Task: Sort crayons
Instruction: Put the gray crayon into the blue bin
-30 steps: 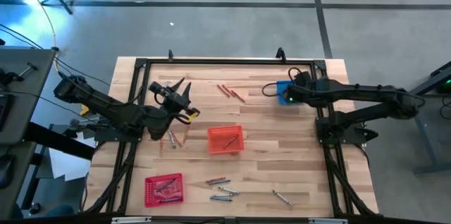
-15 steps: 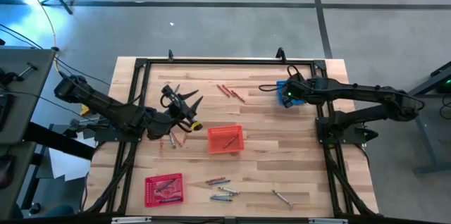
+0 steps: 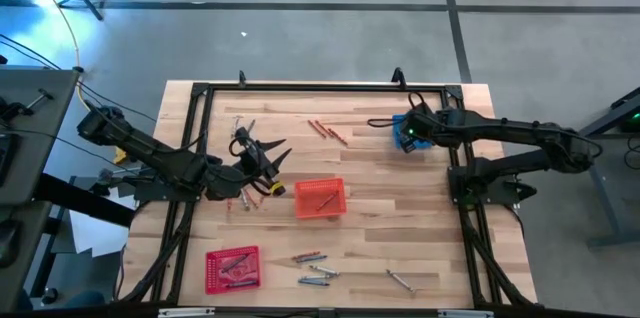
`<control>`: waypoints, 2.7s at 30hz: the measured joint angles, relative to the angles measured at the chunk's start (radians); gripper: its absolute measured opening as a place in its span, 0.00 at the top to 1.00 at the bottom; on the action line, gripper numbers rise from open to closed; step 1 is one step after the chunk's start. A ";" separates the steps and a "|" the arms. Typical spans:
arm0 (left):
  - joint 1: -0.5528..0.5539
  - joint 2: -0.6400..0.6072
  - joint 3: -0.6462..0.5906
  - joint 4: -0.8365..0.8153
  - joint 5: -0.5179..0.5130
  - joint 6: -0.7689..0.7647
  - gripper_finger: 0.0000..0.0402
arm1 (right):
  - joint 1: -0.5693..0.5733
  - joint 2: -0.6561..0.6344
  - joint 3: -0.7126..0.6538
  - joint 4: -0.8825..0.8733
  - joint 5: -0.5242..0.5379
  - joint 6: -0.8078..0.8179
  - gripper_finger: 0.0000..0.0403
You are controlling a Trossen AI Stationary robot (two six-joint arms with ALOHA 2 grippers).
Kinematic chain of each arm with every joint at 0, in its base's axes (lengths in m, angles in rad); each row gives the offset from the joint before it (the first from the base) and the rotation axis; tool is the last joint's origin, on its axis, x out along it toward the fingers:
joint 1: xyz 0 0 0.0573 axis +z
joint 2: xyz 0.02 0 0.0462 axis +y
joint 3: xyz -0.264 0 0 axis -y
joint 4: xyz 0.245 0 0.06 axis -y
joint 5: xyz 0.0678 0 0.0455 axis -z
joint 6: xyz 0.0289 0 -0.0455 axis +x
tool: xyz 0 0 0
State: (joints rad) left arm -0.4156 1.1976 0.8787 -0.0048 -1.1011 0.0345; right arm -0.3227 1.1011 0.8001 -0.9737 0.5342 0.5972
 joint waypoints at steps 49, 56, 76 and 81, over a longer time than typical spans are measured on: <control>0.000 0.000 0.000 -0.029 0.000 -0.008 0.74 | -0.022 0.096 0.000 0.059 -0.376 0.058 0.78; 0.001 0.000 0.000 -0.060 -0.001 -0.008 0.74 | 0.253 0.096 0.001 0.075 -0.748 0.201 0.78; 0.003 0.000 0.000 -0.112 0.030 -0.090 0.74 | 0.978 0.441 0.026 0.664 -0.730 0.863 0.78; 0.003 0.006 0.000 -0.110 0.103 -0.124 0.74 | 1.059 0.555 0.119 0.669 -0.740 0.944 0.78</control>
State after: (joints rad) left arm -0.4126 1.2032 0.8783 -0.1152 -0.9982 -0.0897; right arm 0.7358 1.6564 0.9191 -0.3042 -0.2060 1.5415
